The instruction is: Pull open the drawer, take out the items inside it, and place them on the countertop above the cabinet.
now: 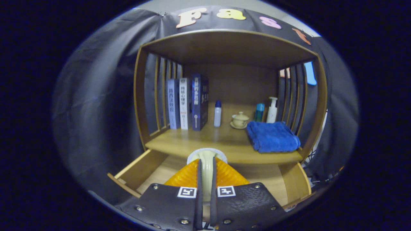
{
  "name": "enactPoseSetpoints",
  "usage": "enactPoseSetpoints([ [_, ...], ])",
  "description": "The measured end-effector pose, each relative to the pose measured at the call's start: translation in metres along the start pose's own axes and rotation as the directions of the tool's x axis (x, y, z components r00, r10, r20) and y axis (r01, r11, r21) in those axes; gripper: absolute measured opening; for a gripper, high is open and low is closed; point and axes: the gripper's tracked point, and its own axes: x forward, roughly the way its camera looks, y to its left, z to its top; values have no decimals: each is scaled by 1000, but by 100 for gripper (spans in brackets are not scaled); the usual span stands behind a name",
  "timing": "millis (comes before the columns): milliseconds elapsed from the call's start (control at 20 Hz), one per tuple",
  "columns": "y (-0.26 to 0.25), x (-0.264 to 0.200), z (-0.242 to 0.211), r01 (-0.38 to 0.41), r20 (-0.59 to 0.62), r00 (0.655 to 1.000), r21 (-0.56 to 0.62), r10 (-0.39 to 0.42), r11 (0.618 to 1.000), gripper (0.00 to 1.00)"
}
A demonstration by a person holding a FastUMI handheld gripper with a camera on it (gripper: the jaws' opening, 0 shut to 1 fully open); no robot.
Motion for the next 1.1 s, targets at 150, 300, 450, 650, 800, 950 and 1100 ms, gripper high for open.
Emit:
enactPoseSetpoints([
  [150, -13, 6, 39, 45, 102, 994, 33, -48, 998, 9],
  [300, -27, 13, 75, 83, 209, 973, 83, -98, 993, 9],
  [450, -39, 29, 83, 112, 233, 963, 103, -133, 988, 9],
  [650, -49, 69, 67, 142, 194, 968, 101, -159, 985, 9],
  [800, -55, 103, 34, 167, 82, 980, 134, -179, 977, 9],
  [950, -58, 127, 19, 184, 34, 981, 128, -190, 974, 9],
  [1100, -57, 147, 15, 212, 25, 976, 145, -218, 966, 10],
])
